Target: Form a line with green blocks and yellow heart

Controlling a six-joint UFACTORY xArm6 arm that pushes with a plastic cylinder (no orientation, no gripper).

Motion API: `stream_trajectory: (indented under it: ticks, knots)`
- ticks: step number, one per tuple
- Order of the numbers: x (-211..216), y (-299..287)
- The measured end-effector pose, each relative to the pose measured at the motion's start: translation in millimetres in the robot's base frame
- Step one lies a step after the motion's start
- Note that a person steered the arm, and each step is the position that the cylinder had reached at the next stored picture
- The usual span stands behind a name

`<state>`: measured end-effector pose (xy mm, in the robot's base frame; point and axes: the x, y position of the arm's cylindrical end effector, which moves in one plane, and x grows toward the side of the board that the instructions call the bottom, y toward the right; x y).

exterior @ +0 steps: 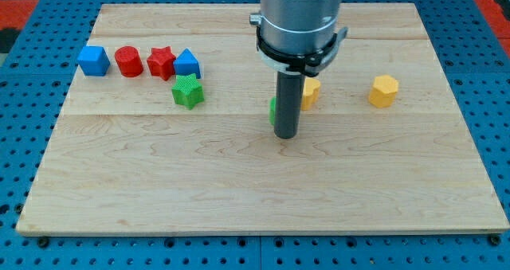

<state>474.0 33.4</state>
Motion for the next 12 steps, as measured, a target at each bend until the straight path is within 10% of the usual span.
stream_trajectory:
  ticks: [6,12]
  knots:
    - [-36,68]
    - [62,7]
